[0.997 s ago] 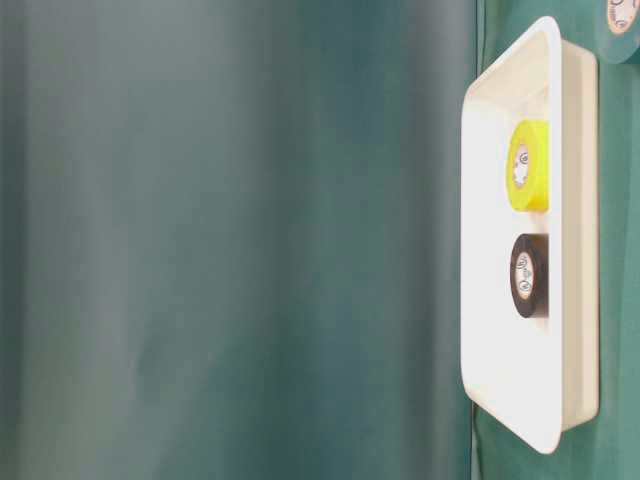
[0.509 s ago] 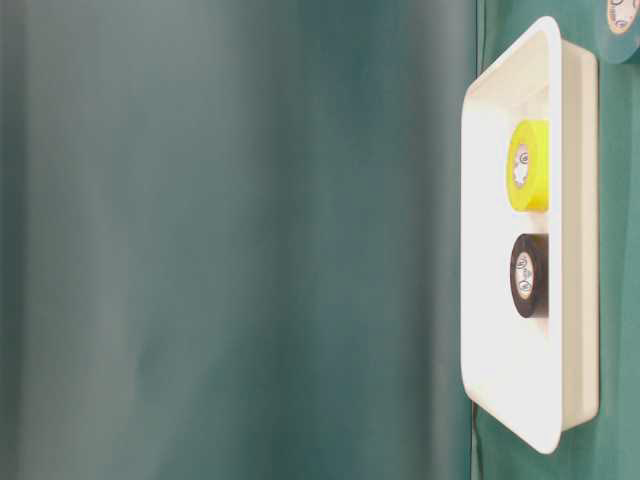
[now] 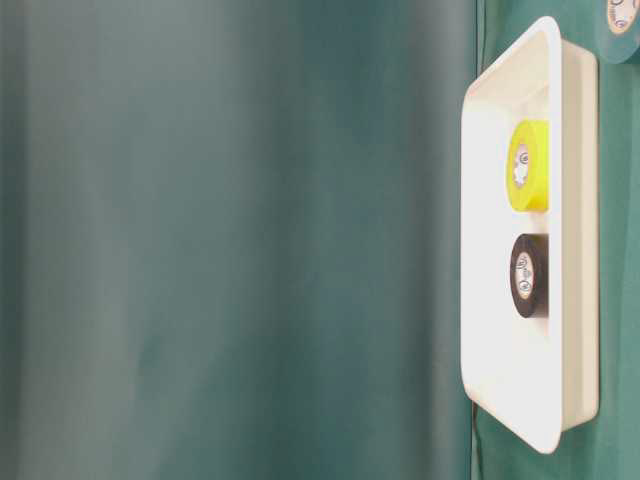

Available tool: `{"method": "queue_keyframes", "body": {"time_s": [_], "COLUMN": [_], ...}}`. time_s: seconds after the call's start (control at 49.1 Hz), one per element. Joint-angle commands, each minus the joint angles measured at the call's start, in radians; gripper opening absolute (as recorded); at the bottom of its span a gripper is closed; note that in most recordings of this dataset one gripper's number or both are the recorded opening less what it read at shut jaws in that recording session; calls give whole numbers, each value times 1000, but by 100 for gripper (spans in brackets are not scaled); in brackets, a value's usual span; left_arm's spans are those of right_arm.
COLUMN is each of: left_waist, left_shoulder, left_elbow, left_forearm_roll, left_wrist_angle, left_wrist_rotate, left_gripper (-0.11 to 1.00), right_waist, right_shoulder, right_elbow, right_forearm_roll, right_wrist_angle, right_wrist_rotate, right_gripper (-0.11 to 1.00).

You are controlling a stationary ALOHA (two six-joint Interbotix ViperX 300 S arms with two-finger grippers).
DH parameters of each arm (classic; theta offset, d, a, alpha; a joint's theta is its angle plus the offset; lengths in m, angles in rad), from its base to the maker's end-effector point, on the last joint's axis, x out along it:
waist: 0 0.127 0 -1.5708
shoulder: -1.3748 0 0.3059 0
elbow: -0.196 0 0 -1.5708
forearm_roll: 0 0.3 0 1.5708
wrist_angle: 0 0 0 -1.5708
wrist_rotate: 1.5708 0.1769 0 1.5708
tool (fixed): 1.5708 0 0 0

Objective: Pick up the tape from a random location and place it into the white case.
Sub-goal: 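Move the left gripper open toward the white tape roll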

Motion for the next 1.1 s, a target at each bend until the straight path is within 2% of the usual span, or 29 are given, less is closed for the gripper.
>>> {"method": "queue_keyframes", "body": {"time_s": [0.0, 0.204, 0.387, 0.712, 0.855, 1.079], "left_waist": [14, 48, 51, 43, 40, 38], "left_shoulder": [26, 115, 227, 420, 451, 425], "left_elbow": [-20, -46, -110, -268, -299, -282], "left_forearm_roll": [2, 3, 3, 5, 3, 3], "left_wrist_angle": [-44, -132, -212, -230, -224, -210], "left_wrist_rotate": [2, 5, 26, 84, 110, 106], "left_gripper": [98, 98, 98, 98, 98, 98], "right_waist": [2, 2, 2, 2, 2, 2], "right_shoulder": [2, 2, 2, 2, 2, 2], "right_elbow": [-11, -11, -11, -9, -8, -8], "right_forearm_roll": [-3, -3, -3, -3, -5, -3], "right_wrist_angle": [-9, -9, -9, -6, -6, -6], "right_wrist_rotate": [2, 0, 2, -3, -3, -3], "right_gripper": [89, 89, 89, 89, 89, 89]}}
